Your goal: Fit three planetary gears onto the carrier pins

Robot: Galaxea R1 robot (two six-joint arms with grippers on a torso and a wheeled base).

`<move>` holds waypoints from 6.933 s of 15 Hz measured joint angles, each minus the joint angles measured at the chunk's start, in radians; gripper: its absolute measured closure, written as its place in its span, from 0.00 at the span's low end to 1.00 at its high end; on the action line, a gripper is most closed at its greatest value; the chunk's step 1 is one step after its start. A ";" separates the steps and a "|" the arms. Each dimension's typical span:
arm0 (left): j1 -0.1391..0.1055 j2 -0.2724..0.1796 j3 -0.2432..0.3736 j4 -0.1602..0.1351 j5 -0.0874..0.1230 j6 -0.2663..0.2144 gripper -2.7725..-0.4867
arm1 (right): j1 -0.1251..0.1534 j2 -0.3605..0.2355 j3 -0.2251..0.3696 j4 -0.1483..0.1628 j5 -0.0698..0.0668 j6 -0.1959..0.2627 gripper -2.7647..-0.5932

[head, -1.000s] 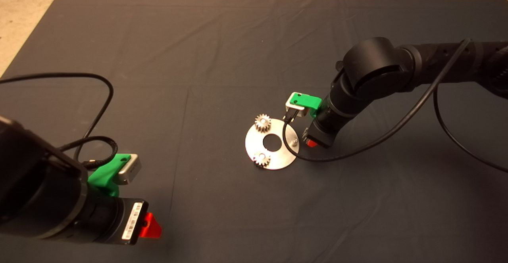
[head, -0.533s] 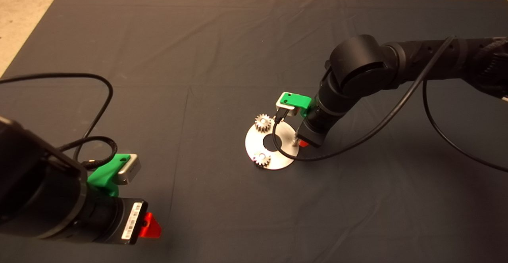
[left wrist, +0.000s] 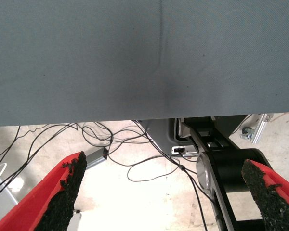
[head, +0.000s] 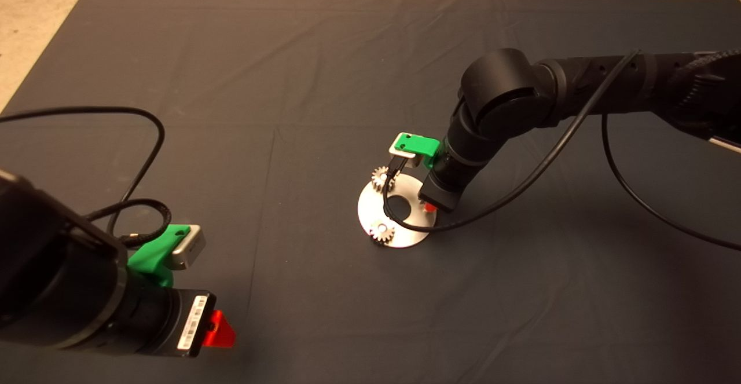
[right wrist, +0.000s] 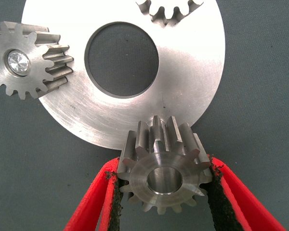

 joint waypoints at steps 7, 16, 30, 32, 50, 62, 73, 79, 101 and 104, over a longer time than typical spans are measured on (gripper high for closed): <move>0.000 0.000 0.000 0.000 0.000 0.000 0.20 | -0.009 0.008 0.000 0.000 0.001 -0.003 0.78; 0.000 0.000 0.000 0.000 0.000 0.000 0.20 | -0.022 0.005 -0.001 -0.003 0.000 -0.007 0.78; 0.000 0.000 0.000 0.000 0.000 0.000 0.20 | -0.022 0.008 -0.002 -0.044 0.001 -0.011 0.78; 0.000 0.000 0.000 0.000 0.000 0.000 0.20 | -0.022 0.008 -0.002 -0.048 0.001 -0.016 0.78; 0.000 0.000 0.000 0.000 0.000 0.001 0.20 | -0.037 -0.012 -0.002 -0.052 0.010 -0.039 0.78; 0.000 0.000 0.000 0.000 0.000 0.001 0.20 | -0.044 -0.008 0.006 -0.069 0.008 -0.041 0.78; 0.000 0.000 0.000 0.000 0.000 0.001 0.20 | -0.044 -0.013 0.009 -0.073 0.009 -0.041 0.78; 0.000 0.000 0.000 0.000 0.000 0.001 0.20 | -0.043 -0.015 0.009 -0.073 0.010 -0.041 0.78; 0.000 0.000 0.000 0.000 0.000 0.001 0.20 | -0.051 -0.055 0.074 -0.075 0.000 -0.041 0.79; 0.000 0.000 0.000 0.000 0.000 0.001 0.20 | -0.053 -0.052 0.070 -0.075 -0.002 -0.041 0.79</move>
